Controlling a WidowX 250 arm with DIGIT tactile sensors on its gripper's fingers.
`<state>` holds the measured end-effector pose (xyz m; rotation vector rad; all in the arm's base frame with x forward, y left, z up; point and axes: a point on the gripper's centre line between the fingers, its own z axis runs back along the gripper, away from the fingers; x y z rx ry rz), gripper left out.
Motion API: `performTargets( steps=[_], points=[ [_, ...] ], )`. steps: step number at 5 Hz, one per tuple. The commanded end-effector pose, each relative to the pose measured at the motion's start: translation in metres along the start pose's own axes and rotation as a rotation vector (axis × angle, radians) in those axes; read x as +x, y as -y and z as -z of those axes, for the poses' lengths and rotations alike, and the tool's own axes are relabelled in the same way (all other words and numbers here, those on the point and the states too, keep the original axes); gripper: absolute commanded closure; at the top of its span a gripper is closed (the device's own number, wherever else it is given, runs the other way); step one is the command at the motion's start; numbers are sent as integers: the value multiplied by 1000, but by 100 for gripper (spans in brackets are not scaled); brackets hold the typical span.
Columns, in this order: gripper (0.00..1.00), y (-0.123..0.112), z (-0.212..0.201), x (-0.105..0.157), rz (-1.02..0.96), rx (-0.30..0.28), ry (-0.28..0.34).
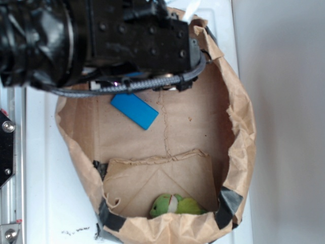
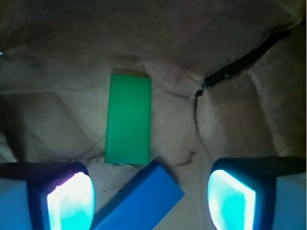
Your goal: Grab the green block.
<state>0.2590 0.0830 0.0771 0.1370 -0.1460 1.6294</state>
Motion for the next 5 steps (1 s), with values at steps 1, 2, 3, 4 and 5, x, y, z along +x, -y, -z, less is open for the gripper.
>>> performTargets(
  steps=[1, 2, 3, 4, 5],
  points=[
    [0, 0, -20, 9, 28, -66, 2],
    [0, 0, -20, 9, 28, -66, 2],
    [0, 0, -20, 9, 28, -66, 2],
    [0, 0, -20, 9, 28, -66, 2],
    [0, 3, -6, 15, -7, -97, -6]
  ],
)
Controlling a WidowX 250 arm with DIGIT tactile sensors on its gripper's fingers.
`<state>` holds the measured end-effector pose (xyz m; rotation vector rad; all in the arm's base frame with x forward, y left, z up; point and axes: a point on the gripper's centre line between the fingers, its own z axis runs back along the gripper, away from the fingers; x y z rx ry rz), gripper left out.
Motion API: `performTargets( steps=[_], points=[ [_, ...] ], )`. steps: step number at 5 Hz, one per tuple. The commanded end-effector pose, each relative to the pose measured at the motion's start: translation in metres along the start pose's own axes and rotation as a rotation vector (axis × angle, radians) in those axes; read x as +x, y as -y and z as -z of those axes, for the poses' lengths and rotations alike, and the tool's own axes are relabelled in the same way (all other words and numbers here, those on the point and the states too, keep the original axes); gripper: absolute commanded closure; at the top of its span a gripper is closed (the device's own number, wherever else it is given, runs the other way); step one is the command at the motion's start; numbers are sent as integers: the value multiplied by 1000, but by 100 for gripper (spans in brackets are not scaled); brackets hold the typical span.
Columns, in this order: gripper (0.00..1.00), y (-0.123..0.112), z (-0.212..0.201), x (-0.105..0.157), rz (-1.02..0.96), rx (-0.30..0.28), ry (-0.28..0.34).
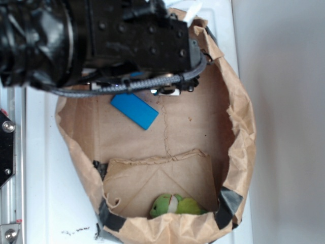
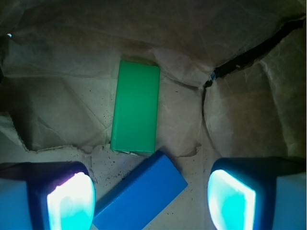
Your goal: Grab the green block.
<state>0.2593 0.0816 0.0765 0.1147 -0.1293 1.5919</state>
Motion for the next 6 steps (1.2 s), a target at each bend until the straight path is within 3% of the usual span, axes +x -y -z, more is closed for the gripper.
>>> performTargets(
  steps=[1, 2, 4, 6],
  points=[
    [0, 4, 9, 20, -34, -138, 23],
    [0, 3, 22, 22, 19, -169, 47],
    [0, -3, 27, 28, 39, -168, 54],
    [0, 9, 39, 34, 31, -170, 99]
  ],
)
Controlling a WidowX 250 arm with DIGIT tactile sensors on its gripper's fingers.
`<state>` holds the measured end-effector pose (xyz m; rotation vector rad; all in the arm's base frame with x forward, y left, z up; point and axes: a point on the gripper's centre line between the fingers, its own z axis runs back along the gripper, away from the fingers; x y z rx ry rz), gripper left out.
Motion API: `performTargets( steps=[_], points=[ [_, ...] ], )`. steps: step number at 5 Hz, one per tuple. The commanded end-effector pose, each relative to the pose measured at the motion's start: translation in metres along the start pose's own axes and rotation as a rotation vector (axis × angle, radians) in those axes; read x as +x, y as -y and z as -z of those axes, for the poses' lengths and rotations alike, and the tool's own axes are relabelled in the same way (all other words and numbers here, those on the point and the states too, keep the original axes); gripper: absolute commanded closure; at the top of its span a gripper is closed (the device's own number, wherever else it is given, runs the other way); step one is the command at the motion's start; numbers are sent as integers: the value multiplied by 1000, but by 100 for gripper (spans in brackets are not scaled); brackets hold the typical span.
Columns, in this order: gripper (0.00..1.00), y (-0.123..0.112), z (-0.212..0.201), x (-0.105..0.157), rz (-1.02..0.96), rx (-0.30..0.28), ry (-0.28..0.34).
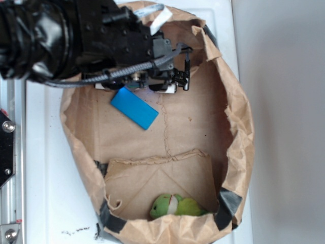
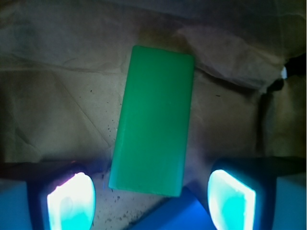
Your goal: Grab the green block.
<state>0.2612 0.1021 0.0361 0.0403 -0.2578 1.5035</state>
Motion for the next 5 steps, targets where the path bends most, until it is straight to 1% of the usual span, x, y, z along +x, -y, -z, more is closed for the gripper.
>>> performTargets(
  steps=[1, 2, 3, 4, 5],
  points=[
    [0, 39, 7, 36, -68, -34, 85],
    [0, 43, 13, 39, -101, -24, 120],
    [0, 45, 16, 32, -93, -17, 140],
    [100, 44, 14, 39, -77, -17, 105],
    [100, 40, 12, 39, -57, -33, 92]
  ],
)
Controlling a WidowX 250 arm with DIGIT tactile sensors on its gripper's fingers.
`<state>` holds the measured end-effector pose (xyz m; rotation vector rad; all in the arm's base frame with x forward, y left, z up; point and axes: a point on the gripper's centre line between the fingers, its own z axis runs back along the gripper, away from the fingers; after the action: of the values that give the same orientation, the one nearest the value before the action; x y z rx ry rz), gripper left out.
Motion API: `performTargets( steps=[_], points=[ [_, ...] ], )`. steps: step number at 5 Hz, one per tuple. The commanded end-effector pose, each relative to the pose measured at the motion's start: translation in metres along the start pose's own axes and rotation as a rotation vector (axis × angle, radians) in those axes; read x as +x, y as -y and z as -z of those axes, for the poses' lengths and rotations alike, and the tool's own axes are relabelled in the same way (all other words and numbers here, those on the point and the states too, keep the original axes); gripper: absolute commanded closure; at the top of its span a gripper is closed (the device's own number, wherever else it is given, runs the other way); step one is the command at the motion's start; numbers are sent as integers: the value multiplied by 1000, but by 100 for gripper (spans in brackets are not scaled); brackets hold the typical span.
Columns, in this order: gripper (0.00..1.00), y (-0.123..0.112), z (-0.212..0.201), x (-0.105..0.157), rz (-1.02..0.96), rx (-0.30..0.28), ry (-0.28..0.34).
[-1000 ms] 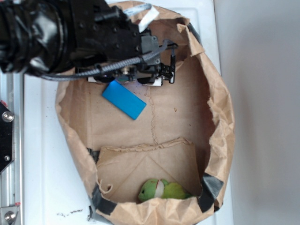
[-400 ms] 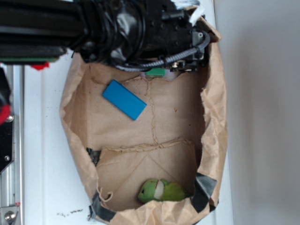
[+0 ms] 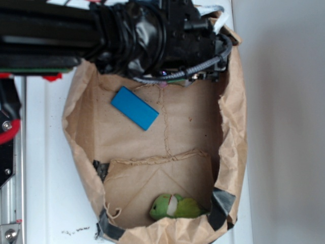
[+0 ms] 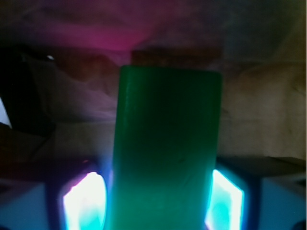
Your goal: Grab the green block.
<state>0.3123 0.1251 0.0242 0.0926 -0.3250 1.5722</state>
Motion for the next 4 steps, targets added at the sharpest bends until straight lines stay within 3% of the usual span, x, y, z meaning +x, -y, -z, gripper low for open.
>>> performTargets(
  steps=[1, 2, 3, 4],
  points=[
    [100, -7, -11, 19, 8, -38, 8],
    [100, -10, -12, 19, 41, -52, -3],
    [100, -39, -57, 3, 161, -88, 10],
    [100, -43, -88, -15, 239, -123, 59]
  ],
)
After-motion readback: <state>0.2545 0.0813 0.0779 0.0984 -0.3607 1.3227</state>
